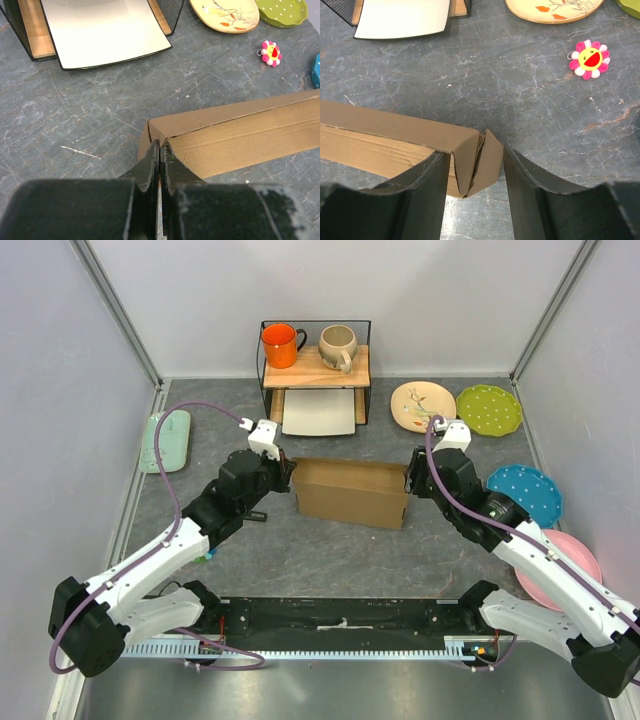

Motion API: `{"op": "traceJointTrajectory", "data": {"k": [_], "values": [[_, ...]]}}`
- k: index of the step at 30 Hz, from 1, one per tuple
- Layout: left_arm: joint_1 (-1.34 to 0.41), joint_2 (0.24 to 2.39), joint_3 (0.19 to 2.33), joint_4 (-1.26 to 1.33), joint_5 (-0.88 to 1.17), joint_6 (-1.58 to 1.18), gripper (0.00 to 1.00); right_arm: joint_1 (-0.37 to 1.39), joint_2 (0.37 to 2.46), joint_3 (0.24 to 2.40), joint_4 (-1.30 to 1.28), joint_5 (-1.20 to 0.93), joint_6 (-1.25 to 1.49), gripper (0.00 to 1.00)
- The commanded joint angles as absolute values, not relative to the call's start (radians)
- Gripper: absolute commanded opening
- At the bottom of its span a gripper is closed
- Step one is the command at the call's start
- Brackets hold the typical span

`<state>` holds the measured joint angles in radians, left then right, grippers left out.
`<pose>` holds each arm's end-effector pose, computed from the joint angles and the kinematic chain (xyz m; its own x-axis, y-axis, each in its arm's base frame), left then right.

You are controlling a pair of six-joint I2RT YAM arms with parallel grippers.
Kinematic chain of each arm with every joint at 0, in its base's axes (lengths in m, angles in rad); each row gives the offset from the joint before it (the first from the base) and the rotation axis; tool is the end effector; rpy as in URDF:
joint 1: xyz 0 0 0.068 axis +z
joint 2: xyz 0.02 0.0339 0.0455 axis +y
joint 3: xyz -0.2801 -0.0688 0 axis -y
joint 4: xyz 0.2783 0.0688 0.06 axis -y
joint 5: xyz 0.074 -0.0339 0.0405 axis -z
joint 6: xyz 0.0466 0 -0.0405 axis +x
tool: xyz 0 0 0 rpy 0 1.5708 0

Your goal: Fold the paper box

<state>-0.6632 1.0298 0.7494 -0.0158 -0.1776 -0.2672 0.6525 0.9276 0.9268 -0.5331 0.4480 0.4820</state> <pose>0.2213 -0.1625 0.2993 -0.3467 -0.0589 -0.9361 0.3953 0.8959 -0.2028 0.1952 0.1237 0.3384 -0.4746 0.1631 -0.8649 -0.0349 0.9784 0.2037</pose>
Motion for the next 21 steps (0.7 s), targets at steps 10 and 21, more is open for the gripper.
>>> {"op": "traceJointTrajectory", "data": {"k": [10, 21], "values": [[-0.663, 1.058, 0.787, -0.069, -0.170, -0.233, 0.02, 0.650, 0.928, 0.922, -0.494, 0.466, 0.436, 0.17], [-0.663, 1.035, 0.756, -0.063, -0.155, -0.262, 0.02, 0.650, 0.891, 0.755, -0.494, 0.471, 0.489, 0.00]]}}
